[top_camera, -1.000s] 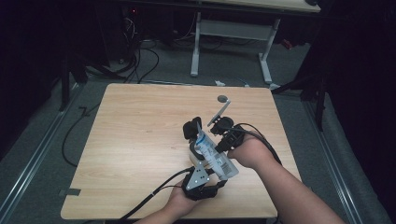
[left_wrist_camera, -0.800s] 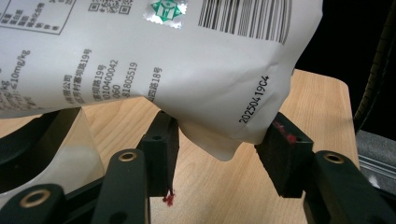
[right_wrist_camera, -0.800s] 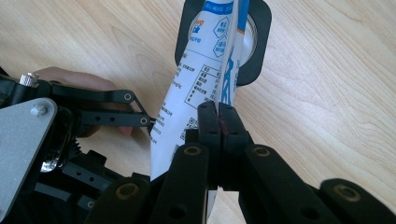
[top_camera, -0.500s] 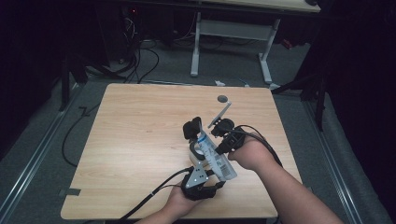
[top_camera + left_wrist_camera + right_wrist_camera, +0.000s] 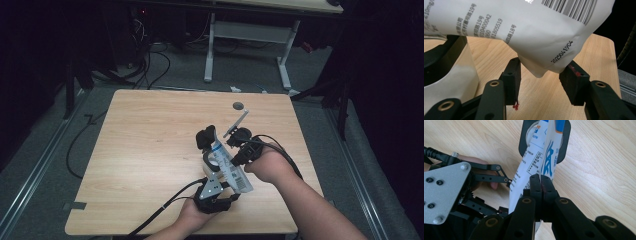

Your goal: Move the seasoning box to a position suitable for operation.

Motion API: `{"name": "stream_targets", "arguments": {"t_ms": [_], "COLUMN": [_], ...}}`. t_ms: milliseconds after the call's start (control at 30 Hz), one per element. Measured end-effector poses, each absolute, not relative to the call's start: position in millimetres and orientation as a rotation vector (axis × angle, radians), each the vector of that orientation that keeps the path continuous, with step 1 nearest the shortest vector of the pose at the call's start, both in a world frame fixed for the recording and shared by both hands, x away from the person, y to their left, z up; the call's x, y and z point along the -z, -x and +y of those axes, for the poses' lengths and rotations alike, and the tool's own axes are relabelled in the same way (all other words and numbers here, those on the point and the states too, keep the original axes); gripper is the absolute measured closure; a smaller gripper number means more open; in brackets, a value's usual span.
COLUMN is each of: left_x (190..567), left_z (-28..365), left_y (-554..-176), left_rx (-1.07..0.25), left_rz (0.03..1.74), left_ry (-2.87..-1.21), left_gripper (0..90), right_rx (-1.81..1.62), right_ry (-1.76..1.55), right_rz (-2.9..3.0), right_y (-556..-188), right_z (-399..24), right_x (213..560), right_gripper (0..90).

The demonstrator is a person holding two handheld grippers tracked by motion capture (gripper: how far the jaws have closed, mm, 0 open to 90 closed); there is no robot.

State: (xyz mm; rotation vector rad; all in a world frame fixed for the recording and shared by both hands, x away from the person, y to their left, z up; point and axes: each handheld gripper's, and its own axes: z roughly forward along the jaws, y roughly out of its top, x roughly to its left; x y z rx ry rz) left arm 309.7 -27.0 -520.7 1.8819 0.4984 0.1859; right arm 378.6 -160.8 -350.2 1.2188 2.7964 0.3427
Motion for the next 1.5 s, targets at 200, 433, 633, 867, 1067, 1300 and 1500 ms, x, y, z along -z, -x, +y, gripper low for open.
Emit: {"name": "stream_targets", "arguments": {"t_ms": [200, 433, 633, 867, 1067, 1300, 1500], "left_x": [521, 520, 520, 520, 519, 516, 513], "left_z": [-27, -26, -24, -20, -12, 7, 39], "left_y": [-312, -312, -310, -306, -306, -309, -316], "left_rx": [-0.180, -0.174, -0.177, -0.178, -0.179, -0.198, -0.225], "left_rz": [0.511, 0.506, 0.491, 0.464, 0.470, 0.481, 0.518], "left_ry": [-1.888, -1.896, -1.896, -1.900, -1.890, -1.899, -1.893], "left_gripper": [53.6, 53.1, 49.5, 44.3, 42.1, 40.9, 40.8], "right_rx": [-0.346, -0.339, -0.350, -0.346, -0.353, -0.349, -0.350], "right_ry": [-1.215, -1.214, -1.204, -1.234, -1.197, -1.222, -1.227], "right_rz": [2.794, 2.786, 2.787, 2.777, 2.788, 2.782, 2.777], "right_y": [-378, -379, -380, -379, -380, -380, -379], "right_z": [-161, -162, -163, -163, -165, -166, -168], "right_x": [350, 350, 352, 352, 353, 354, 353], "right_gripper": [89.8, 90.0, 90.0, 90.0, 90.0, 90.0, 90.0]}}
